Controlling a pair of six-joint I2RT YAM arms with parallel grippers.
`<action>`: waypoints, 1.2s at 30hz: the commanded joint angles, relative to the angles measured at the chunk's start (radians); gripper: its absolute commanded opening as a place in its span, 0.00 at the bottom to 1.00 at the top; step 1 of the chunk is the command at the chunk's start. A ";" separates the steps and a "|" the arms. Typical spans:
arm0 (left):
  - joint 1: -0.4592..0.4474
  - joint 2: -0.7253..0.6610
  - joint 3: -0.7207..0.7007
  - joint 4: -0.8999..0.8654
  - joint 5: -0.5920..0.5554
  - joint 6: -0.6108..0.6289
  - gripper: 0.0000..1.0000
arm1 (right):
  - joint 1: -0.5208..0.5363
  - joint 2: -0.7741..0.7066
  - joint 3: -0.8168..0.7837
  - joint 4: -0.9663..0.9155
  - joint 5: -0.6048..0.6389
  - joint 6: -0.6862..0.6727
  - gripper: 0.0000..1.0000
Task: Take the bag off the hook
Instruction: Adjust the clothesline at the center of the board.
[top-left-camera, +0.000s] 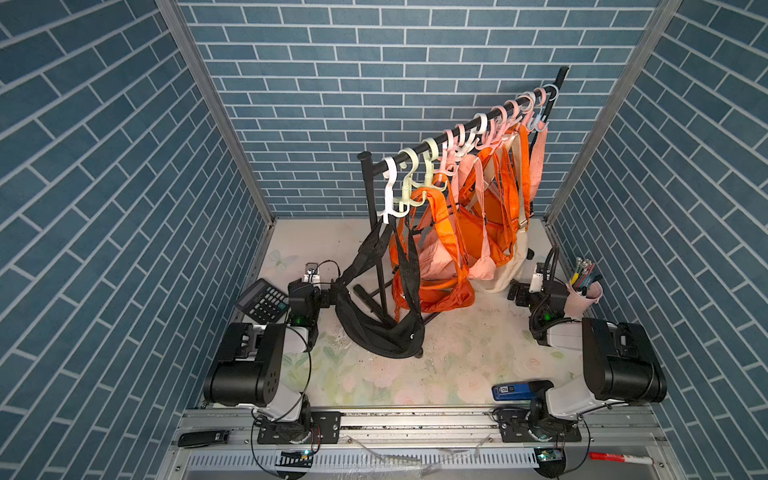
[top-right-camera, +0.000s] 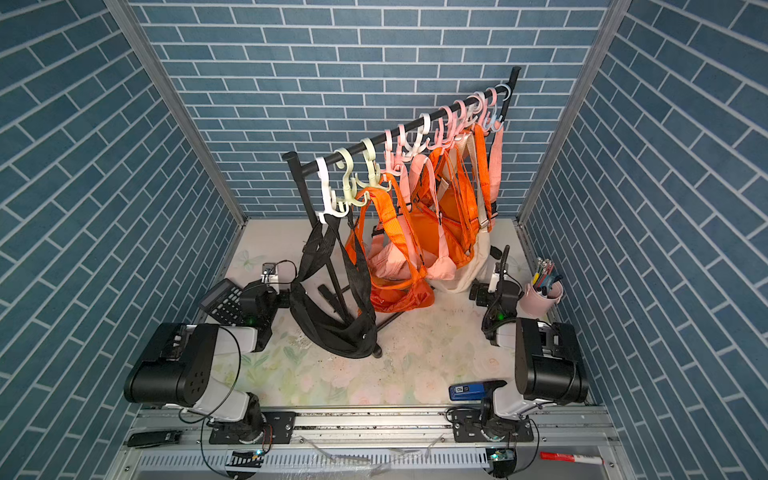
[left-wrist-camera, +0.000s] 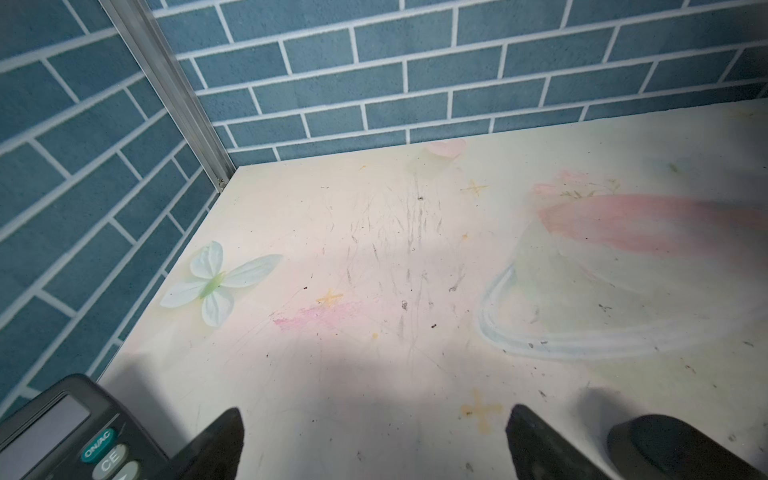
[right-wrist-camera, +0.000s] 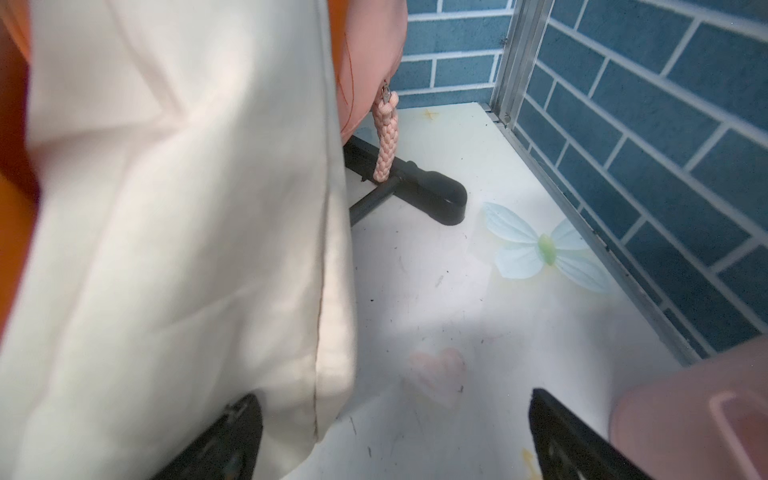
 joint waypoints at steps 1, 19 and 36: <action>0.001 0.003 0.005 0.002 0.008 0.012 0.99 | 0.003 0.007 -0.004 0.017 -0.007 0.002 0.99; 0.010 0.003 0.014 -0.014 -0.002 -0.006 0.99 | 0.003 0.007 -0.004 0.017 -0.008 0.002 0.99; 0.015 -0.249 0.127 -0.379 -0.053 -0.027 0.99 | 0.031 -0.335 0.068 -0.382 0.079 0.087 0.99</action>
